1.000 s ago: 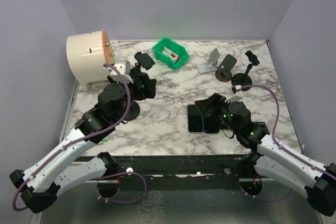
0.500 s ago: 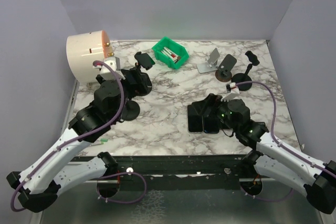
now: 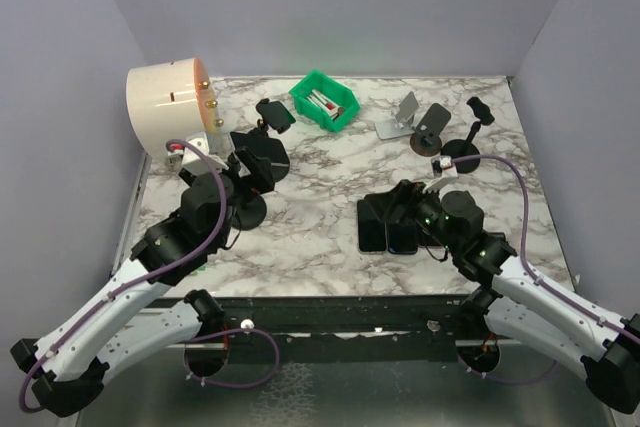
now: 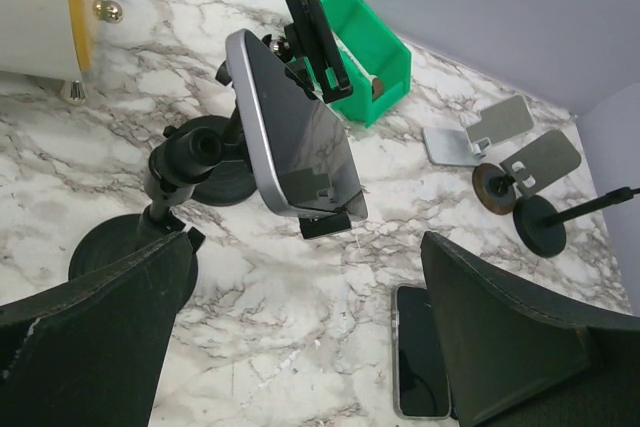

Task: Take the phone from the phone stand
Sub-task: Pick up the phone stand with the phone at the center of the board.

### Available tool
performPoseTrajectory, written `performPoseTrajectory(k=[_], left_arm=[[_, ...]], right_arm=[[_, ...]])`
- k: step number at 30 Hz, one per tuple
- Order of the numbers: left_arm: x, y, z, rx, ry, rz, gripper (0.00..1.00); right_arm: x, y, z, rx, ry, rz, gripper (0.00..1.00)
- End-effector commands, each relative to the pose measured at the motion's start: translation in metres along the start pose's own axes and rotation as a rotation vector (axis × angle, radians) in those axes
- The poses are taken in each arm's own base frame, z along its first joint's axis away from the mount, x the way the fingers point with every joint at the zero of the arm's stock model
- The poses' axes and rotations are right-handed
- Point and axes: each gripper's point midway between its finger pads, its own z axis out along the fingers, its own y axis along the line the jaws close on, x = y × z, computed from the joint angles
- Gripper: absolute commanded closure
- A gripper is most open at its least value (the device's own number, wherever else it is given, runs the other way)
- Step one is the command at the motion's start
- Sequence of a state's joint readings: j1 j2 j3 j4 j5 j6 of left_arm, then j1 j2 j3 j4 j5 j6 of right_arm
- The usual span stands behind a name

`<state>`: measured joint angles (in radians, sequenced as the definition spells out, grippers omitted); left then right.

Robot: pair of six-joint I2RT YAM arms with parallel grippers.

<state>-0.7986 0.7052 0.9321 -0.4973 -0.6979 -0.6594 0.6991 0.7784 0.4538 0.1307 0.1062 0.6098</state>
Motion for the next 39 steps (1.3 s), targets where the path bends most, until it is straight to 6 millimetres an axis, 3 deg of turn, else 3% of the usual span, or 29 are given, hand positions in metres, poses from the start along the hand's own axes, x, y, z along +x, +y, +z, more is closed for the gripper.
performPoseTrajectory(k=[1, 9, 17, 22, 35, 39], left_arm=[[-0.002, -0.009, 0.011, 0.013, -0.047, -0.029, 0.04], [-0.013, -0.003, 0.017, -0.006, -0.161, -0.105, 0.29], [-0.016, -0.001, 0.021, -0.024, -0.197, -0.101, 0.40], [-0.017, -0.004, 0.025, -0.022, -0.208, -0.090, 0.55], [-0.006, 0.003, 0.031, -0.047, -0.207, -0.046, 0.63], [-0.007, 0.005, 0.027, -0.040, -0.211, -0.039, 0.72]], right_arm=[[-0.013, 0.015, -0.002, -0.058, -0.032, -0.007, 0.04], [-0.018, 0.015, -0.008, -0.061, -0.050, -0.015, 0.05], [-0.015, 0.010, -0.009, -0.040, -0.045, -0.010, 0.05], [-0.015, 0.010, -0.011, -0.042, -0.052, -0.008, 0.06], [-0.021, 0.012, -0.021, -0.045, -0.062, -0.022, 0.06], [-0.022, 0.012, -0.023, -0.045, -0.062, -0.025, 0.06]])
